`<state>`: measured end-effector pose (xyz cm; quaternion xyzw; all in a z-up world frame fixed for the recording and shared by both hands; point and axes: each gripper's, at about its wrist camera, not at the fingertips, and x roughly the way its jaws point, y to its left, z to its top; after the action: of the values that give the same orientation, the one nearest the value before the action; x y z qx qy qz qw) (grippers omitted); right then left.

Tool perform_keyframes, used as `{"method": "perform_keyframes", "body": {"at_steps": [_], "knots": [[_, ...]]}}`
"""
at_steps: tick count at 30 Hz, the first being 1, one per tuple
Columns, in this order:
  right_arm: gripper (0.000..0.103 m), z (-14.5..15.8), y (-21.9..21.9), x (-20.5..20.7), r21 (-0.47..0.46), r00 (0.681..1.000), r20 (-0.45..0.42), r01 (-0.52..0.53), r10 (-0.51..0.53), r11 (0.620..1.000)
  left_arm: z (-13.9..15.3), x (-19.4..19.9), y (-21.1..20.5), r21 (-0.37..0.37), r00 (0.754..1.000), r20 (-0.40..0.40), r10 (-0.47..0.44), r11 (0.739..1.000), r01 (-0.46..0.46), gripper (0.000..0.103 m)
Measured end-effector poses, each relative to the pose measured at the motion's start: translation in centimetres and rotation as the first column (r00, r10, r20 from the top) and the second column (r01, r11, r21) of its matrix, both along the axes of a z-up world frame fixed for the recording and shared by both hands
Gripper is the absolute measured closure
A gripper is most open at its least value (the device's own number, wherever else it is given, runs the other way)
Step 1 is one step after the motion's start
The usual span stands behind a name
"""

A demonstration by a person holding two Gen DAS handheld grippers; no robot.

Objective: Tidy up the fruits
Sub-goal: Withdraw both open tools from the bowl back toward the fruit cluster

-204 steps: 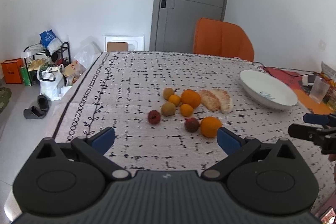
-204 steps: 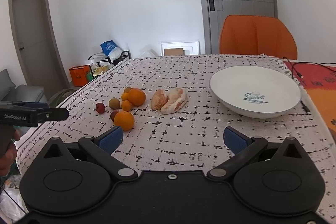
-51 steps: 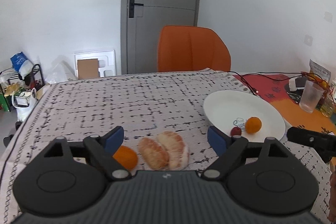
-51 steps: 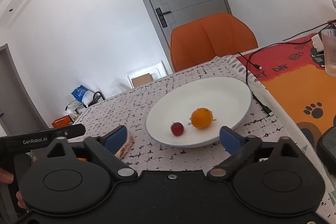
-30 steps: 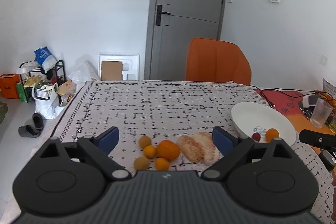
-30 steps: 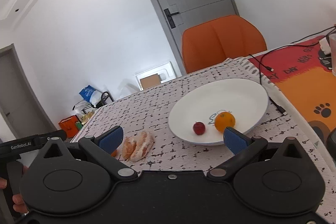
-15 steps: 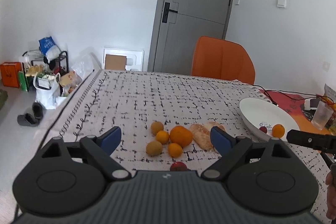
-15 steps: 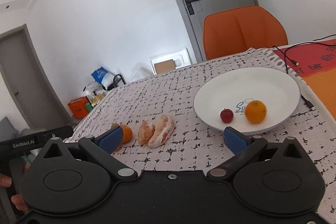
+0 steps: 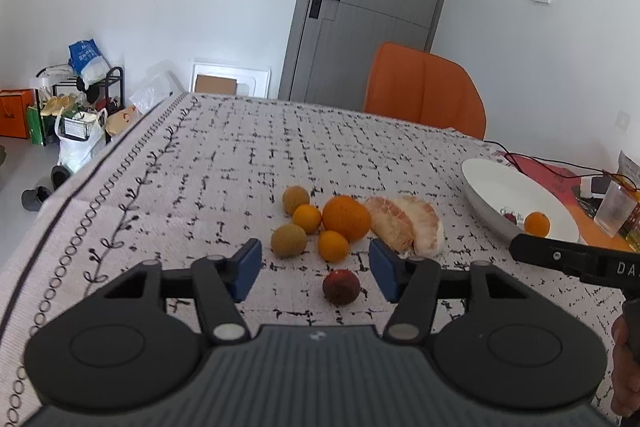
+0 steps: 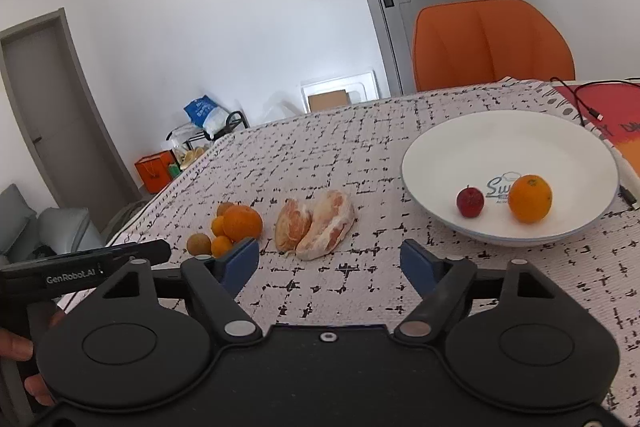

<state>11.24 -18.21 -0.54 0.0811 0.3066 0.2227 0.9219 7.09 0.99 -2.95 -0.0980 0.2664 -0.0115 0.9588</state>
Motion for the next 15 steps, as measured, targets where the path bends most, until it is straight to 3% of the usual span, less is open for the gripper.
{"method": "perform_keyframes", "body": {"at_steps": [15], "knots": [[0.036, -1.8, 1.5, 1.7, -0.007, 0.999, -0.040, -0.032, 0.032, 0.999, -2.2, 2.8, 0.8, -0.031, 0.998, -0.046, 0.031, 0.999, -0.033, 0.059]]}}
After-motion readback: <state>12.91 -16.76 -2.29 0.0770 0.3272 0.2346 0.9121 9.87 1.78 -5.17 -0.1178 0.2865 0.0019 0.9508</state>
